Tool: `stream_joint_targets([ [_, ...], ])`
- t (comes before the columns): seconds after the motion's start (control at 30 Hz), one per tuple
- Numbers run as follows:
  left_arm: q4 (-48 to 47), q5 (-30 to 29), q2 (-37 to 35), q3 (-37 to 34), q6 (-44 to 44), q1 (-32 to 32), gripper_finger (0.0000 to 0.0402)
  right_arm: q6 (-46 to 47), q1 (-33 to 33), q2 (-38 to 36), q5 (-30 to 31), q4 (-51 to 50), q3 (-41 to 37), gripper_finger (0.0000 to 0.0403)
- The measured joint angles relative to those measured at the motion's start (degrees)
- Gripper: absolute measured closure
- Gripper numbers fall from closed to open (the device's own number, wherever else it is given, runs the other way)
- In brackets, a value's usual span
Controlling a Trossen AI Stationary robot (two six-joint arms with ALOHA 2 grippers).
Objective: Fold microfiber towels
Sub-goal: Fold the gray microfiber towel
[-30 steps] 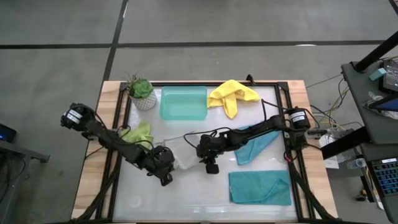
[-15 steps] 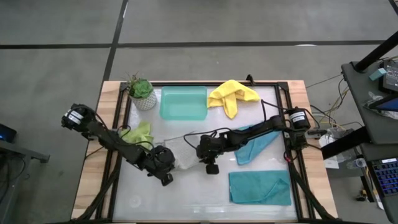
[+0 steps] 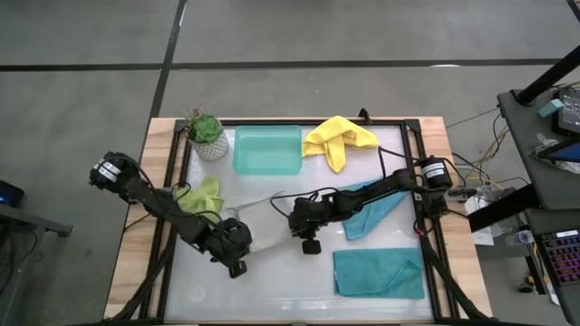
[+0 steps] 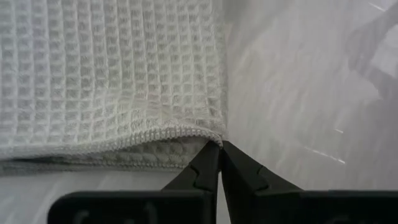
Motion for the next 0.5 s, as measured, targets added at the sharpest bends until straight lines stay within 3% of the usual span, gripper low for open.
stream_joint_targets([
  [0.27, -0.01, 1.56, 1.83, 0.18, -0.89, 0.00, 0.0393, 0.80, 0.00, 0.02, -0.01, 0.08, -0.84, 0.0351],
  [0.5, -0.64, 3.60, 0.00, 0.22, -2.31, 0.02, 0.0329, 0.16, -0.02, -1.29, -0.01, -0.41, -0.86, 0.0351],
])
